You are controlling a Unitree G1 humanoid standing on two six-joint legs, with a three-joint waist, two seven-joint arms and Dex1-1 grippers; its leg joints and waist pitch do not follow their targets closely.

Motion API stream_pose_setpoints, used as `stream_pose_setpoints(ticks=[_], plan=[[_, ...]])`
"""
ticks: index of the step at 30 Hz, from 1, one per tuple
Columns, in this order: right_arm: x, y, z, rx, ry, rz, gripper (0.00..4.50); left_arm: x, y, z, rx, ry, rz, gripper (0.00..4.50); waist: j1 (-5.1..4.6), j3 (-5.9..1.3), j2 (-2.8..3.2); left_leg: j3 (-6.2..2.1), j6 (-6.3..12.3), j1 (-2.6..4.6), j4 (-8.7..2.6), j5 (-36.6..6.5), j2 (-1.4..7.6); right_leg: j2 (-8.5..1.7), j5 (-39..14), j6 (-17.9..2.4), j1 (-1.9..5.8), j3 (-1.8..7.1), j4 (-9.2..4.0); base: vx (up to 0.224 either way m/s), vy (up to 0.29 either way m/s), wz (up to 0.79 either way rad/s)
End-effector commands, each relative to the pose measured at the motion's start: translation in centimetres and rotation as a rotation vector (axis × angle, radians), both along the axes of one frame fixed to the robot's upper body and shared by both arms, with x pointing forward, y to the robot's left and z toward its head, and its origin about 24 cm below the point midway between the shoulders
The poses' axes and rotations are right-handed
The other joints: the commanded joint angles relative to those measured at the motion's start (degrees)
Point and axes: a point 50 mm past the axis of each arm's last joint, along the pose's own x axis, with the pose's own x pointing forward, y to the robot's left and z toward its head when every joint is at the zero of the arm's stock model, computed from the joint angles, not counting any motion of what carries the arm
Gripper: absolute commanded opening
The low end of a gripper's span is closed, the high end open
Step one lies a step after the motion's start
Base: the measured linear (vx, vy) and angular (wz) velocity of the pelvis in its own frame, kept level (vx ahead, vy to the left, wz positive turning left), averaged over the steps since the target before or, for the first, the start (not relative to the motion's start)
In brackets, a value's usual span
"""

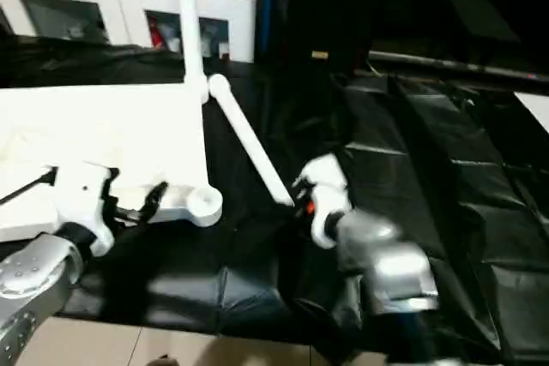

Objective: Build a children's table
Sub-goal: Rotate table base

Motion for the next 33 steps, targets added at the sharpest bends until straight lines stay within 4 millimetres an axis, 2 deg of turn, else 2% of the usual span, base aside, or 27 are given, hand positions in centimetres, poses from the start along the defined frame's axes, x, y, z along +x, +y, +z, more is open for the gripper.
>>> stream_pose_setpoints(ticks=[1,5,6,8,10,12,13,14,15,16,17,18,19,20,21,22,23,24,25,26,27,28,29,30,31,32,33], plan=[[-0.6,-0.9,0.5,-0.015,-0.006,-0.03,2.97,0.1,0.0,0.2,0.015,-0.024,0.014,4.5,-0.3,-3.31,1.15,1.51,-0.22,0.42,-3.98,-18.7,-1.85,-2.56,-27.0,1.4,2.05,2.36,-7.29,0.0,0.0,0.0],[-2.7,-1.4,0.8,-0.033,0.011,-0.048,3.23,0.2,0.0,0.8,-0.002,-0.081,0.06,4.5,-0.42,-3.38,1.35,1.24,-0.15,0.26,-4.1,-19.9,-1.97,-2.81,-29.3,2.0,2.24,1.98,-7.8,0.0,0.0,0.0],[-2.4,-1.7,1.5,-0.016,-0.062,-0.105,3.3,0.1,0.3,1.0,-0.012,-0.096,0.085,4.5,-0.41,-3.41,1.34,1.24,-0.01,0.13,-4.1,-19.8,-2.03,-3.02,-29.4,2.1,2.37,2.01,-7.78,0.0,0.0,0.0],[-2.1,-1.9,2.1,0.002,-0.116,-0.161,3.37,0.0,0.6,1.2,-0.023,-0.104,0.105,4.5,-0.49,-3.29,1.06,1.42,1.31,-0.58,-3.88,-19.1,-2.43,-4.4,-34.1,2.1,2.56,2.36,-7.96,0.0,0.0,0.0],[-0.9,-3.0,2.3,-0.013,-0.177,-0.335,3.37,-0.1,1.1,1.1,-0.025,-0.101,0.147,4.5,-0.13,-3.34,1.34,1.62,2.69,-0.47,-3.38,-17.7,-2.64,-5.86,-38.0,2.1,2.32,3.14,-8.35,0.0,0.0,0.0],[-0.2,-3.3,1.8,-0.019,-0.209,-0.407,3.37,0.3,1.2,0.6,-0.002,-0.099,0.161,4.5,0.7,-3.31,0.93,1.46,6.25,-0.86,-1.83,-12.9,-2.62,-8.96,-43.1,2.2,2.54,5.51,-9.25,-0.012,0.027,-0.01],[0.0,-3.3,1.6,-0.016,-0.218,-0.423,3.37,0.5,1.3,0.5,0.009,-0.099,0.165,4.5,1.16,-3.42,1.4,2.1,6.3,1.17,-0.41,-11.7,-2.38,-9.22,-46.0,2.8,0.68,8.27,-10.31,-0.033,0.088,-0.04],[0.3,-3.3,1.1,0.021,-0.191,-0.473,3.37,0.8,1.3,0.4,0.027,-0.112,0.167,4.5,1.15,-3.18,0.76,2.55,5.91,1.65,-0.18,-13.1,-2.51,-7.8,-45.7,2.1,0.48,11.1,-10.02,-0.033,0.088,-0.04],[0.5,-3.1,0.7,0.042,-0.18,-0.498,3.37,1.1,1.5,0.5,0.046,-0.139,0.205,4.5,1.6,-3.01,0.87,2.63,5.6,2.38,-0.25,-15.1,-2.6,-7.26,-45.9,1.9,0.08,11.43,-10.13,-0.037,0.108,-0.3],[0.7,-2.9,0.4,0.055,-0.173,-0.511,3.37,1.3,1.6,0.6,0.058,-0.158,0.232,4.5,0.91,-2.83,0.76,3.3,3.9,3.95,-1.26,-20.1,-2.66,-3.67,-43.8,1.5,-1.82,10.54,-9.39,-0.078,0.128,-0.45],[0.8,-2.6,0.4,0.047,-0.19,-0.508,3.37,1.4,1.6,0.5,0.077,-0.154,0.236,4.5,-0.19,-3.12,1.86,4.11,1.44,7.43,-1.33,-30.5,-2.81,0.49,-38.4,1.4,-5.05,7.43,-8.63,-0.078,0.128,-0.45],[0.9,-2.2,0.5,0.03,-0.212,-0.494,3.37,1.4,1.2,0.5,0.086,-0.155,0.223,4.5,-0.94,-3.22,2.47,3.7,0.58,7.78,-2.08,-33.7,-2.13,1.89,-32.8,1.0,-5.27,6.14,-7.92,-0.09,0.113,-0.45],[1.0,-1.8,0.5,0.019,-0.226,-0.482,3.37,1.4,1.0,0.4,0.08,-0.148,0.212,4.5,-1.75,-3.32,3.76,2.99,-0.94,6.71,-3.24,-38.7,-0.38,3.77,-22.6,0.8,-5.2,3.69,-6.7,-0.05,0.141,-0.57],[1.1,-1.4,0.4,-0.002,-0.241,-0.472,3.37,1.4,0.8,0.0,0.066,-0.125,0.213,4.5,-2.34,-3.58,4.9,1.35,-0.54,4.6,-7.09,-39.2,3.84,2.91,-13.3,-0.1,-3.41,1.49,-2.75,-0.05,0.141,-0.57],[1.2,-1.1,0.3,-0.033,-0.26,-0.46,3.37,1.5,0.7,-0.1,0.067,-0.126,0.216,4.5,-2.2,-3.78,5.28,0.61,0.51,2.97,-9.5,-36.8,7.08,1.37,-8.1,-0.5,-1.89,1.04,0.94,-0.077,0.128,-0.67],[1.3,-0.9,0.3,-0.075,-0.288,-0.445,3.37,1.6,0.6,-0.2,0.071,-0.131,0.221,4.5,-1.93,-3.21,6.11,-1.9,3.4,-0.23,-12.74,-36.9,8.48,-0.23,-2.8,-2.2,0.69,-0.29,4.1,-0.116,0.018,-0.37],[1.3,-0.8,0.2,-0.081,-0.287,-0.44,3.37,1.7,0.7,-0.3,0.063,-0.125,0.228,4.5,-2.71,-3.85,5.29,-3.09,4.96,2.17,-12.0,-34.8,9.72,-1.2,-3.5,-2.6,-0.54,-0.01,4.03,-0.116,0.018,-0.37],[1.5,-0.8,-0.1,-0.083,-0.277,-0.436,3.37,1.9,0.7,-0.5,0.036,-0.115,0.244,4.5,-4.09,-4.63,4.85,-3.63,8.15,4.02,-9.73,-29.0,8.84,-2.49,-4.4,-4.0,-0.85,0.92,3.39,-0.035,-0.071,-0.12],[1.5,-0.9,-0.1,-0.068,-0.27,-0.442,3.37,2.0,0.6,-0.4,0.027,-0.123,0.237,4.5,-4.95,-4.6,2.88,-2.78,11.58,2.27,-8.3,-22.9,5.85,-3.93,-3.8,-6.7,1.67,2.66,1.23,-0.019,-0.125,-0.34],[1.5,-1.0,-0.1,-0.045,-0.263,-0.448,3.37,2.1,0.5,-0.4,0.019,-0.126,0.226,4.5,-4.19,-5.45,0.58,2.14,11.72,-3.03,-0.96,-15.4,-3.8,-5.15,-3.7,-9.2,5.44,3.94,-4.76,-0.019,-0.125,-0.34],[1.5,-1.1,-0.1,-0.03,-0.261,-0.452,3.37,2.1,0.5,-0.3,0.017,-0.131,0.217,4.5,-2.09,-5.32,0.16,2.5,10.63,-3.07,3.69,-11.2,-5.8,-8.76,-14.2,-5.7,5.13,4.34,-7.41,-0.116,-0.097,-0.32],[1.6,-1.2,-0.2,-0.027,-0.266,-0.441,3.37,2.2,0.5,-0.4,0.038,-0.131,0.22,4.5,-0.99,-5.14,-0.9,1.05,7.9,-3.82,3.01,-3.8,-4.78,-9.22,-27.7,5.1,4.62,5.87,-7.24,-0.1,-0.087,-0.17],[1.6,-1.2,-0.2,-0.027,-0.266,-0.441,3.37,2.2,0.5,-0.4,0.038,-0.131,0.22,4.5,-0.48,-4.45,-0.06,0.49,6.8,-3.61,0.98,-3.6,-3.93,-8.57,-33.8,10.4,3.91,5.73,-7.75,-0.1,-0.087,-0.17],[1.5,-1.1,-0.3,-0.03,-0.264,-0.417,3.37,2.2,0.5,-0.5,0.046,-0.127,0.228,4.5,-0.77,-4.17,0.13,0.04,6.13,-3.98,0.21,-4.7,-3.85,-7.55,-34.4,11.6,3.88,5.04,-7.46,-0.048,-0.086,-0.24],[1.4,-0.9,-0.5,-0.022,-0.252,-0.356,3.37,2.1,0.4,-0.7,0.053,-0.119,0.238,4.5,-0.71,-4.1,1.25,-0.63,4.85,-3.43,-1.2,-8.0,-3.41,-5.94,-33.5,11.0,3.66,3.31,-7.72,-0.041,-0.037,-0.21],[1.3,-0.7,-0.6,-0.012,-0.238,-0.318,3.37,1.9,0.4,-0.8,0.05,-0.113,0.237,4.5,-0.76,-4.15,0.87,-0.69,4.88,-2.83,-1.44,-10.2,-3.15,-5.41,-32.4,10.4,3.46,2.73,-7.88,-0.041,-0.037,-0.21],[1.3,-0.7,-0.6,-0.012,-0.238,-0.318,3.37,1.9,0.4,-0.8,0.05,-0.113,0.237,4.5,-0.85,-4.05,1.54,-0.78,4.62,-1.85,-1.88,-13.1,-2.83,-4.79,-31.0,8.2,3.04,1.96,-7.99,0.0,0.0,0.0]])
